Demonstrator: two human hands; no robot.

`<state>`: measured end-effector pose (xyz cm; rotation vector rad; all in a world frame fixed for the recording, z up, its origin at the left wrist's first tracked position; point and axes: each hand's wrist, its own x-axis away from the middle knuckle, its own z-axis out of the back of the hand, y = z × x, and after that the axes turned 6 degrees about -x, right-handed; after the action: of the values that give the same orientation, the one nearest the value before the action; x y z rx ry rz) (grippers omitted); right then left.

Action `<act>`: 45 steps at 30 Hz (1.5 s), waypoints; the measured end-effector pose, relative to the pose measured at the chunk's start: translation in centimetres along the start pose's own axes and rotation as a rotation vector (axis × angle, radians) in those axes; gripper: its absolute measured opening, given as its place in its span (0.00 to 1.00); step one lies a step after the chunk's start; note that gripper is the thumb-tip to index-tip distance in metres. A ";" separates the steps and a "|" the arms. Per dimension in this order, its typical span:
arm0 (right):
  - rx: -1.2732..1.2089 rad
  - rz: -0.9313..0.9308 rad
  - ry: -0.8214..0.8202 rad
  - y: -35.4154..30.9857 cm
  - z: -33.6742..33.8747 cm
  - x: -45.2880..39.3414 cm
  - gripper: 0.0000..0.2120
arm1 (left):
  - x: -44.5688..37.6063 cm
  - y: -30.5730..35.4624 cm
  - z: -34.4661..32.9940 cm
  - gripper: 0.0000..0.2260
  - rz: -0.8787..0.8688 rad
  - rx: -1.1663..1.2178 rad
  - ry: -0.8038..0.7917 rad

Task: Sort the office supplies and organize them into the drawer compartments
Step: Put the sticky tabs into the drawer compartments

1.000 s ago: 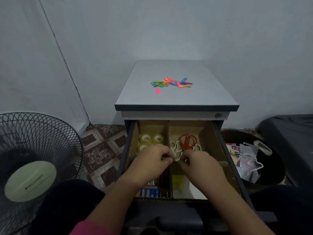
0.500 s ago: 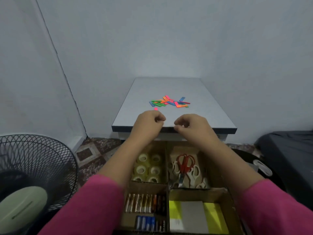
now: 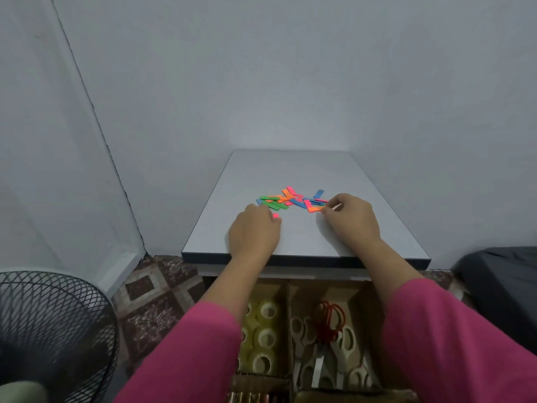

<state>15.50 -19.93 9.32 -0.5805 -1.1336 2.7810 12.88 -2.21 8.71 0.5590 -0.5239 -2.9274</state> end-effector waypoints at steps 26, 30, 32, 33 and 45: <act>-0.288 -0.061 -0.025 1.7 -1.5 -4.2 0.08 | -7.4 2.8 -2.9 0.10 -0.258 -0.287 0.020; -0.245 -0.051 -0.185 0.9 -1.2 -3.7 0.04 | -7.4 2.3 -2.3 0.10 -0.216 -0.189 0.011; -0.178 -0.025 -0.235 0.7 -1.3 -3.6 0.03 | -7.3 2.0 -1.9 0.11 -0.191 -0.115 0.013; -0.156 -0.013 -0.252 0.6 -1.3 -3.6 0.02 | -7.3 1.9 -1.8 0.12 -0.181 -0.080 0.015; -0.127 0.022 -0.139 1.2 -1.8 -3.9 0.05 | -4.7 -0.7 -0.1 0.11 -0.212 -0.156 0.232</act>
<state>19.82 -20.45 8.55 -0.4180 -1.3470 2.8216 17.28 -0.77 9.95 0.9710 -0.2194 -3.0021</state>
